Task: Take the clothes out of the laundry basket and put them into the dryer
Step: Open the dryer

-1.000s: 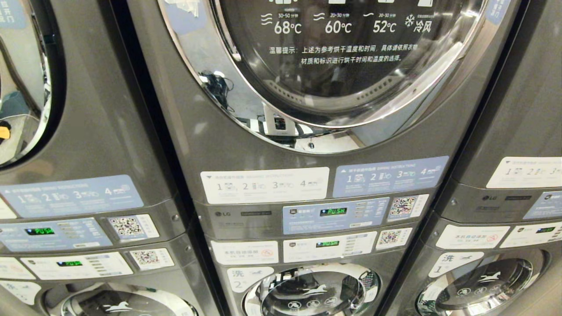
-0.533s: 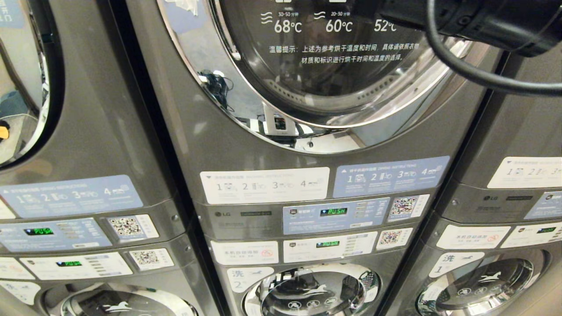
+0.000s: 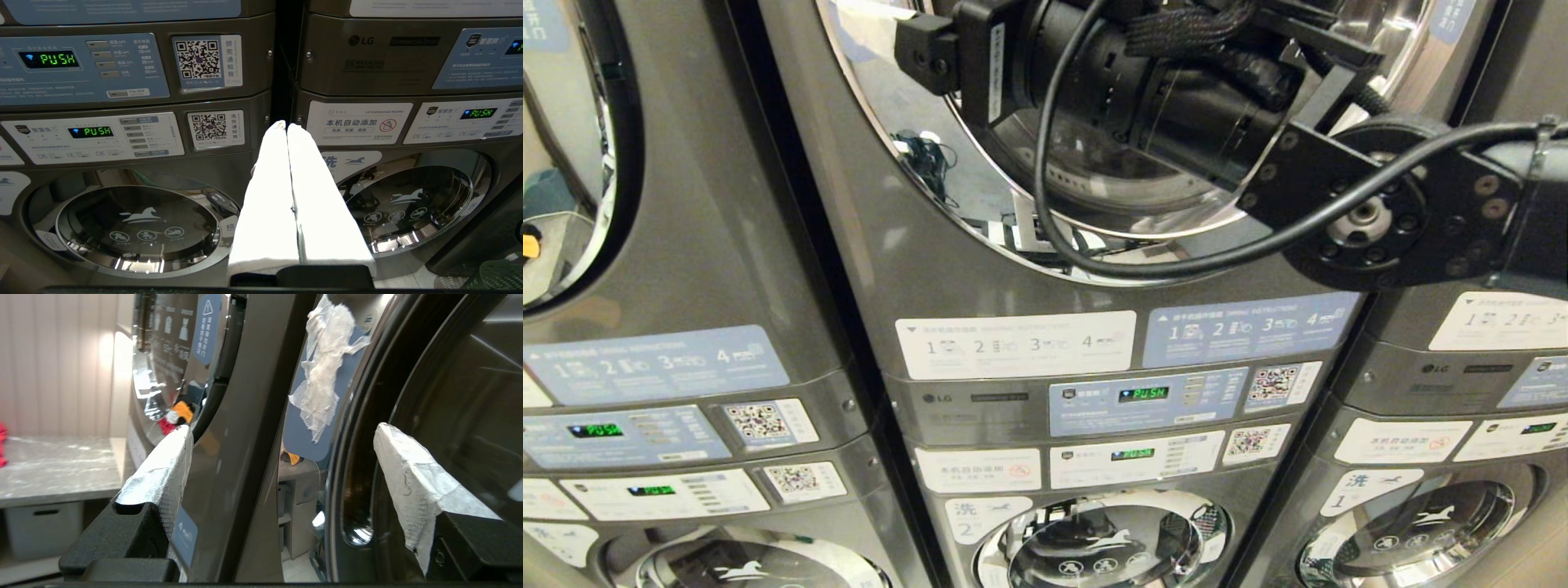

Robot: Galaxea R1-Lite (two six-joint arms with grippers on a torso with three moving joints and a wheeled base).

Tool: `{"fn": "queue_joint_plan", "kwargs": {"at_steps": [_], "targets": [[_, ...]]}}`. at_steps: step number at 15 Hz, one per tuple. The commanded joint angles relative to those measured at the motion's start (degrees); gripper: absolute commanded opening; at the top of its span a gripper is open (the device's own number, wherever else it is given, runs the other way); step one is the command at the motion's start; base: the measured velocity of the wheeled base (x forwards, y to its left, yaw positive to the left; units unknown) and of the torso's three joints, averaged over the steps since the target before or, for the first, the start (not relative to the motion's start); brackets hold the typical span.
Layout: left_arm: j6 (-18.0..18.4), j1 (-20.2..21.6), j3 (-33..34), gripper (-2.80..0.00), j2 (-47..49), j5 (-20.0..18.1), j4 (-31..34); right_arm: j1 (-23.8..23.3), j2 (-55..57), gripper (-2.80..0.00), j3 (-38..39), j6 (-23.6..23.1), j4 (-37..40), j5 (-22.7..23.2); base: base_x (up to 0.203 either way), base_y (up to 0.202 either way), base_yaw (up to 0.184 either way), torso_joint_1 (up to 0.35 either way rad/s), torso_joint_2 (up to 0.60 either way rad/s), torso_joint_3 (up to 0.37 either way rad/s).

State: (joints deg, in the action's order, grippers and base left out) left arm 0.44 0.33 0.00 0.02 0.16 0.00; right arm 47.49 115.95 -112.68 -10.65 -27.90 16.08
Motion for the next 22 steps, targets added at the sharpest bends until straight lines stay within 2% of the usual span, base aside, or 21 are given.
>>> {"fn": "queue_joint_plan", "kwargs": {"at_steps": [1, 6, 12, 15, 19, 22], "targets": [[0.0, 0.02, 0.0, -2.8, -0.02, 0.02, 0.0, 1.02, 2.49, 0.0, 0.0, -0.41, -1.53, -1.31, 0.0, 0.0, 0.0, 0.0, 0.0, 0.0], [0.0, 0.02, 0.0, -2.8, 0.03, 0.02, 0.0, 1.2, 3.95, 0.0, -0.09, -2.7, -1.62, -4.58, 0.0, 0.0, 0.0, 0.0, 0.0, 0.0], [0.0, 0.02, 0.09, -2.8, 0.01, 0.02, 0.0, 1.11, 5.05, 0.0, -0.09, -2.19, -1.38, -4.48, 0.0, 0.0, 0.0, 0.0, 0.0, 0.0], [0.0, 0.02, 0.0, -2.8, -0.02, 0.02, 0.0, 1.2, 5.64, 0.0, -0.17, -2.13, 0.71, -3.37, 0.0, 0.0, 0.0, 0.0, 0.0, 0.0], [0.0, 0.02, 0.0, -2.8, -0.02, 0.02, 0.0, 1.11, 5.78, 0.0, -0.09, 0.62, 1.63, -1.24, 0.0, 0.0, 0.0, 0.0, 0.0, 0.0], [0.0, 0.02, 0.04, -2.8, -0.02, 0.02, 0.0, 1.11, 4.35, 0.0, -0.01, 2.29, 1.7, 2.18, 0.0, 0.0, 0.0, 0.0, 0.0, 0.0]]}}
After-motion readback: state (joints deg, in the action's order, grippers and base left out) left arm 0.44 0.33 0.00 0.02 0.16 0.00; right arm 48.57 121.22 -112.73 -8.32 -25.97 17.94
